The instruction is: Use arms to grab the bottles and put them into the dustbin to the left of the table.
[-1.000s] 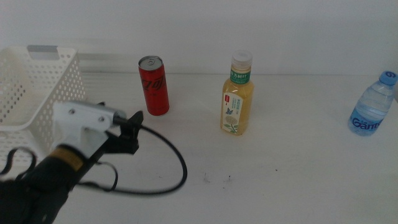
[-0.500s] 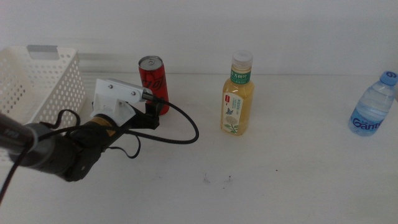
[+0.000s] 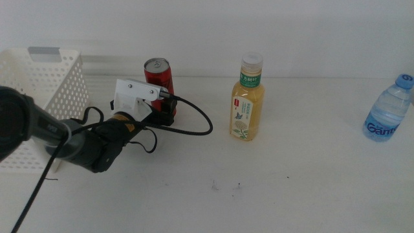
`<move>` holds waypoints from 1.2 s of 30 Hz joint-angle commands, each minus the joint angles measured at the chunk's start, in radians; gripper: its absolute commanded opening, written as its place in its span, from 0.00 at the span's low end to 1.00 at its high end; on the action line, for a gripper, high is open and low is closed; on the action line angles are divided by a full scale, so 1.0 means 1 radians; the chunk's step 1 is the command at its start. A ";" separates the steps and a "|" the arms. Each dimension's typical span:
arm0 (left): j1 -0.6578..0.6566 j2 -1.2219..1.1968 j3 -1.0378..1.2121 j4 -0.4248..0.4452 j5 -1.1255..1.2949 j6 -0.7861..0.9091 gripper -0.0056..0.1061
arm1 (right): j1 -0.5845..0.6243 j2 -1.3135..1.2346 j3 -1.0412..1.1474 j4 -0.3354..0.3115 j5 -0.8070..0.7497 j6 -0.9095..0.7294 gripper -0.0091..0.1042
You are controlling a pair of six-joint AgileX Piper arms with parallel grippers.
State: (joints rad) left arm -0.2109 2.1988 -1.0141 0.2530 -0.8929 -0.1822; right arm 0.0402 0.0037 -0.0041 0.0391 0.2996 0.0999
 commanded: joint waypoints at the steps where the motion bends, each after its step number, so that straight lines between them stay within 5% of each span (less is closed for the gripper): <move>1: 0.002 0.025 -0.038 -0.014 0.002 -0.011 0.89 | -0.005 -0.004 0.004 -0.002 -0.008 -0.004 0.69; 23: 0.000 0.089 -0.158 -0.043 0.030 -0.002 0.86 | -0.005 -0.004 0.004 -0.002 -0.008 -0.004 0.69; 26: 0.000 0.089 -0.158 -0.033 0.026 0.001 0.75 | -0.005 -0.004 0.004 -0.002 -0.008 -0.004 0.69; 36: 0.000 -0.110 -0.086 0.136 0.206 -0.105 0.07 | -0.005 -0.004 0.004 -0.002 -0.008 -0.004 0.69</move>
State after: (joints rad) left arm -0.2109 2.1778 -1.1153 0.3666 -0.6992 -0.2482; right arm 0.0402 0.0037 -0.0041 0.0391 0.2996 0.0999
